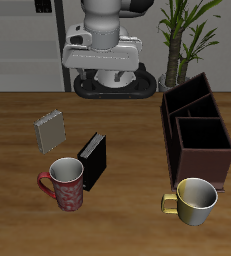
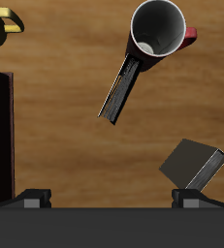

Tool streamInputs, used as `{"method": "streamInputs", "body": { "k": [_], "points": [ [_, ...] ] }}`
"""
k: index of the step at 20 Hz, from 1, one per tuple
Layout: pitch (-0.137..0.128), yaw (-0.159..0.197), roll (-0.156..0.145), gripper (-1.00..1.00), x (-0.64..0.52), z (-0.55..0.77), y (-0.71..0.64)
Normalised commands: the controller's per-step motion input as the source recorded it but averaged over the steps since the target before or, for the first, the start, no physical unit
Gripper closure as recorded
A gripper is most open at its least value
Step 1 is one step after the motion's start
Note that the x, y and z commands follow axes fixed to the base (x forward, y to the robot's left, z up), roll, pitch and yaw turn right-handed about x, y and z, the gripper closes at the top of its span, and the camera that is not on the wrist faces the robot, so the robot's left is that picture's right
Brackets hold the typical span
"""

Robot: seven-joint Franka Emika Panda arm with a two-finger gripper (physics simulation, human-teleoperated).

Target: Place the yellow book into the left desk caddy's back compartment

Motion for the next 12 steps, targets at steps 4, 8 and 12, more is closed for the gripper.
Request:
{"method": "streamInputs", "body": {
  "k": [4,8,12],
  "points": [
    [-0.025,-0.025,0.008,-1.00,0.03,0.08,-0.30],
    [-0.026,-0.015,-0.042,-1.00,0.02,0.09,-0.39],
    [-0.018,-0.016,-0.048,-1.00,0.00,0.07,-0.43]
  ]
}}
